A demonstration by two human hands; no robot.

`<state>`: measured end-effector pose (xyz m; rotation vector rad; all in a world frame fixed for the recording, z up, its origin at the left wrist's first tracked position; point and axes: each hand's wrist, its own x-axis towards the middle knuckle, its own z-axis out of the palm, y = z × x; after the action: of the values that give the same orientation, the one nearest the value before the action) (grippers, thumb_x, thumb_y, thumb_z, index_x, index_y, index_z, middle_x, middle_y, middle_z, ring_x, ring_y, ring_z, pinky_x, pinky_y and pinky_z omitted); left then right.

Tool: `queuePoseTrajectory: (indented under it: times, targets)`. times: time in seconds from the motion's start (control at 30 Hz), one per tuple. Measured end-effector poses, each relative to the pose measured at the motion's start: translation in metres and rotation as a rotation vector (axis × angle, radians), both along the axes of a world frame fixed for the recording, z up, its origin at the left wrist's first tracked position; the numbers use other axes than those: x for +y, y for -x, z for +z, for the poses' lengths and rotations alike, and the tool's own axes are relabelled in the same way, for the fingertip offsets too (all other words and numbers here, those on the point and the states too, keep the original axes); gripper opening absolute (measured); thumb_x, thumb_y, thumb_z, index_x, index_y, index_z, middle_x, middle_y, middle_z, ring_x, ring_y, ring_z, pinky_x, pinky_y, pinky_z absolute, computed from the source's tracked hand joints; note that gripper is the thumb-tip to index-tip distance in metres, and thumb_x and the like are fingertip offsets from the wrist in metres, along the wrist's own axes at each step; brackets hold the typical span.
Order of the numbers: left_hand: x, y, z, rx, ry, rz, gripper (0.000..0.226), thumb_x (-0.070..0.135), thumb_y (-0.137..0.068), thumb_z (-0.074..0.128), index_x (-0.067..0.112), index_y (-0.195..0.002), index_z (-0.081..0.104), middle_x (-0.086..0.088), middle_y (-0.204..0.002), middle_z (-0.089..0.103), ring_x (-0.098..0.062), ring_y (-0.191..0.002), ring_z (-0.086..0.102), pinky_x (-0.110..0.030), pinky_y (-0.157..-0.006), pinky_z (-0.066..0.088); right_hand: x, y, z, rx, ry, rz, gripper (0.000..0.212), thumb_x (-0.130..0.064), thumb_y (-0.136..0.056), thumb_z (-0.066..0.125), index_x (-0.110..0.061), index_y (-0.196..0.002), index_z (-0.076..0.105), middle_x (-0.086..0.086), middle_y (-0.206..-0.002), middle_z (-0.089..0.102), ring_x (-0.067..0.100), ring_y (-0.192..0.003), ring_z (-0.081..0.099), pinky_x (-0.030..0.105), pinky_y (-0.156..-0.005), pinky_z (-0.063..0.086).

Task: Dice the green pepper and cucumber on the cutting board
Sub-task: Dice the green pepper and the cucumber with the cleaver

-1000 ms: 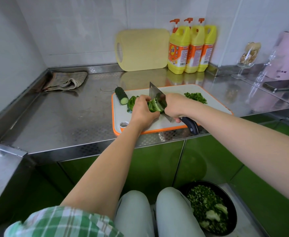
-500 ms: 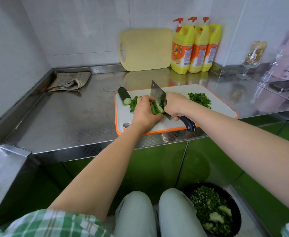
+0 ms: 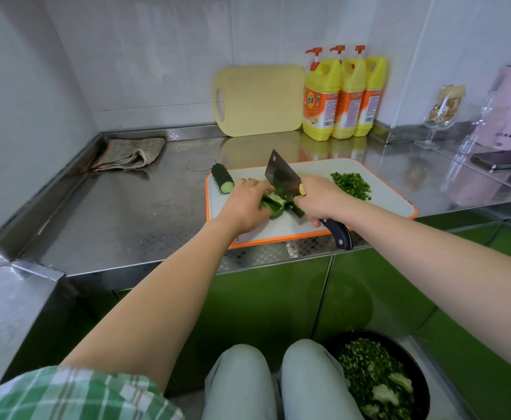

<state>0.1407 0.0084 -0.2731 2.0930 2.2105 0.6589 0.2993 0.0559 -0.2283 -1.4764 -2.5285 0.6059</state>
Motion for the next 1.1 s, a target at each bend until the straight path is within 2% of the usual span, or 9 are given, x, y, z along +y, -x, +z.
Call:
queuePoseTrajectory:
  times: [0.17,0.33,0.47,0.6,0.7,0.77,0.97,1.1]
  targets:
    - [-0.003,0.005,0.003,-0.016,0.014,0.014,0.045,0.020,-0.084,0.065,0.017,-0.127,0.057,-0.014,-0.121,0.047,-0.030,-0.116,0.041,-0.032,-0.101,0.032,-0.003,0.003,-0.003,-0.017,-0.001,0.008,0.022,-0.007,-0.094,0.041,-0.002,-0.112,0.052,0.014,-0.059,0.064,0.024,-0.053,0.062,0.026,-0.051,0.045]
    - [-0.010,0.006,-0.002,0.018,0.019,0.002,0.034,0.027,-0.089,0.060,0.018,-0.122,0.053,-0.012,-0.115,0.054,-0.031,-0.111,0.046,-0.036,-0.093,0.037,-0.002,0.005,-0.004,-0.028,0.007,-0.008,0.021,-0.004,-0.092,0.045,0.002,-0.109,0.056,0.015,-0.065,0.067,0.029,-0.061,0.064,0.027,-0.054,0.045]
    - [-0.016,0.004,0.004,0.035,0.025,0.031,0.041,0.042,-0.090,0.062,0.014,-0.118,0.053,-0.013,-0.104,0.050,-0.028,-0.099,0.044,-0.034,-0.082,0.033,-0.003,0.003,-0.004,-0.037,0.010,-0.022,0.020,-0.001,-0.089,0.051,0.005,-0.106,0.060,0.017,-0.068,0.069,0.033,-0.071,0.069,0.031,-0.067,0.053]
    - [-0.020,0.005,0.010,0.012,-0.003,0.050,0.043,0.049,-0.091,0.057,0.011,-0.110,0.053,-0.009,-0.094,0.047,-0.028,-0.089,0.046,-0.033,-0.072,0.032,-0.004,0.002,0.005,-0.008,-0.022,-0.015,0.016,0.000,-0.086,0.052,0.005,-0.099,0.059,0.019,-0.070,0.070,0.032,-0.065,0.066,0.036,-0.070,0.055]
    - [-0.021,0.007,0.012,0.008,-0.005,0.062,0.045,0.049,-0.091,0.057,0.010,-0.113,0.053,-0.008,-0.094,0.045,-0.027,-0.086,0.044,-0.034,-0.074,0.035,-0.008,0.001,0.017,0.014,-0.050,0.025,0.004,0.000,-0.089,0.048,-0.003,-0.090,0.050,0.015,-0.061,0.065,0.025,-0.050,0.058,0.032,-0.061,0.051]
    - [-0.022,0.006,0.010,0.010,-0.010,0.071,0.044,0.048,-0.092,0.056,0.010,-0.114,0.053,-0.010,-0.096,0.047,-0.027,-0.087,0.043,-0.034,-0.075,0.035,-0.014,0.002,0.022,-0.023,-0.038,0.049,0.007,0.000,-0.090,0.044,-0.005,-0.085,0.047,0.012,-0.055,0.061,0.021,-0.045,0.055,0.027,-0.054,0.047]
    - [-0.020,0.005,0.006,-0.011,-0.034,0.093,0.043,0.047,-0.093,0.055,0.010,-0.114,0.053,-0.013,-0.099,0.049,-0.032,-0.096,0.047,-0.037,-0.080,0.037,-0.025,0.006,0.017,-0.114,-0.019,0.088,0.023,0.003,-0.086,0.040,0.007,-0.104,0.054,0.013,-0.053,0.060,0.029,-0.055,0.061,0.029,-0.061,0.050]
    - [-0.018,0.006,0.002,-0.050,-0.025,0.099,0.044,0.045,-0.092,0.057,0.007,-0.114,0.053,-0.016,-0.102,0.050,-0.032,-0.099,0.047,-0.037,-0.081,0.037,-0.026,0.005,0.017,-0.150,0.002,0.104,0.024,0.004,-0.085,0.041,0.008,-0.102,0.057,0.009,-0.045,0.057,0.030,-0.060,0.063,0.026,-0.058,0.048]
